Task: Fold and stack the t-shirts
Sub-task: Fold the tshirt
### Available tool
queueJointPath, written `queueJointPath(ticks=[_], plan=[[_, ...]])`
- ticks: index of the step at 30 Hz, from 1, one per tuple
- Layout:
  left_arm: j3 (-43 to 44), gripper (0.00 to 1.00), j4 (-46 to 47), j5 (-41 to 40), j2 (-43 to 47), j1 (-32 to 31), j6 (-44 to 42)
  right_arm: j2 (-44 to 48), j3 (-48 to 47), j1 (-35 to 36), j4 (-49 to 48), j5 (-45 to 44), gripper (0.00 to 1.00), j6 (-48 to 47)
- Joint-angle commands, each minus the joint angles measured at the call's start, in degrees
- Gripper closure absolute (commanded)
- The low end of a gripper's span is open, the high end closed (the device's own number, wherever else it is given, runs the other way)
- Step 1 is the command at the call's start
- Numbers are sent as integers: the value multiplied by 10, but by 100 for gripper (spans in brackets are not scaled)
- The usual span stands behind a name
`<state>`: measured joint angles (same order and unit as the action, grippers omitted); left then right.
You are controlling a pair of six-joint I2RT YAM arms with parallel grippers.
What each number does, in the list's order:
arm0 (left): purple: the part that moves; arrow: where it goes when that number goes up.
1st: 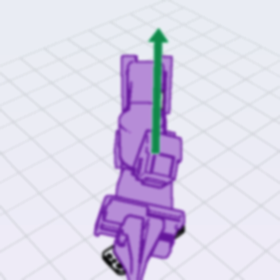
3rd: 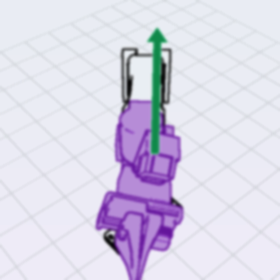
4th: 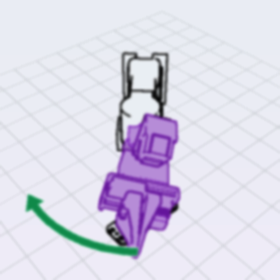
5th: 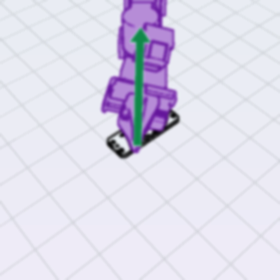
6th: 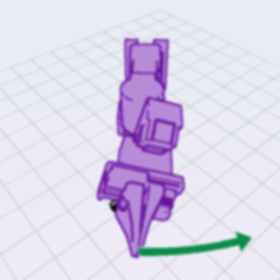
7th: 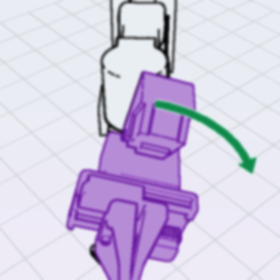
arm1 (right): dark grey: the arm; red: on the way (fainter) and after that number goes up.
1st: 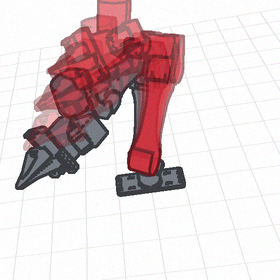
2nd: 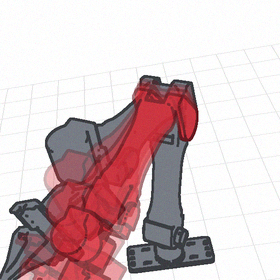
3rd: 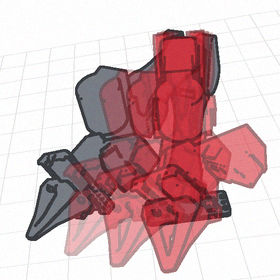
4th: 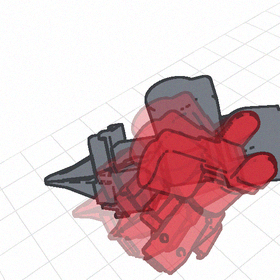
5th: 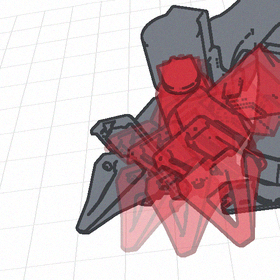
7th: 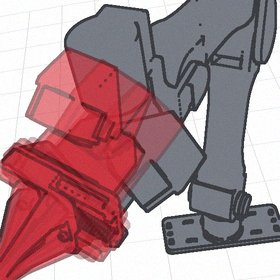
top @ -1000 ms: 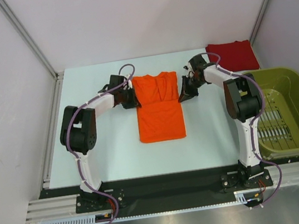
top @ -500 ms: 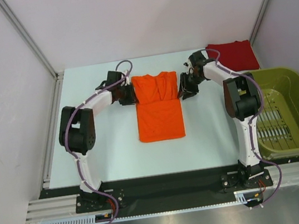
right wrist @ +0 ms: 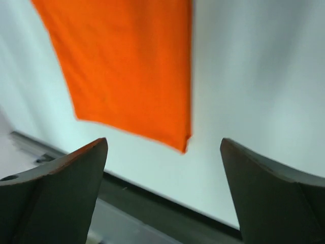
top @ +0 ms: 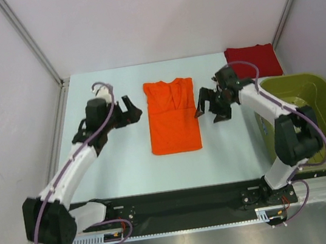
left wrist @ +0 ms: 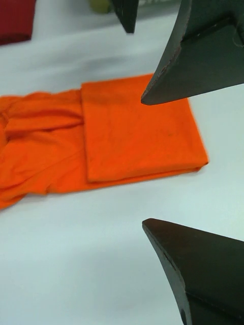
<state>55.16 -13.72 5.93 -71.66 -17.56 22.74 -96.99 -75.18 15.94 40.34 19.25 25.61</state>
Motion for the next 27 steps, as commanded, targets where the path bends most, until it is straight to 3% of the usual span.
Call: queueJointPath(ticks=[1, 2, 4, 9, 10, 12, 16, 27], plan=[[-134, 0, 75, 70, 69, -4, 86, 81, 109, 22, -107, 53, 0, 134], [-158, 0, 94, 112, 102, -5, 127, 97, 168, 27, -126, 56, 0, 155], [-208, 8, 95, 122, 130, -13, 177, 147, 226, 46, -193, 49, 0, 205], [-292, 12, 77, 57, 201, -74, 305, 196, 347, 86, -285, 12, 12, 333], [-304, 14, 84, 51, 208, -77, 363, 203, 375, 90, -309, 0, 13, 350], [-339, 16, 109, 44, 202, -84, 420, 211, 405, 92, -352, -11, 23, 399], [-362, 26, 173, 42, 131, -91, 527, 215, 445, 97, -397, -43, 30, 455], [-397, 43, 244, 16, 7, -100, 632, 183, 464, 108, -439, -69, 49, 489]])
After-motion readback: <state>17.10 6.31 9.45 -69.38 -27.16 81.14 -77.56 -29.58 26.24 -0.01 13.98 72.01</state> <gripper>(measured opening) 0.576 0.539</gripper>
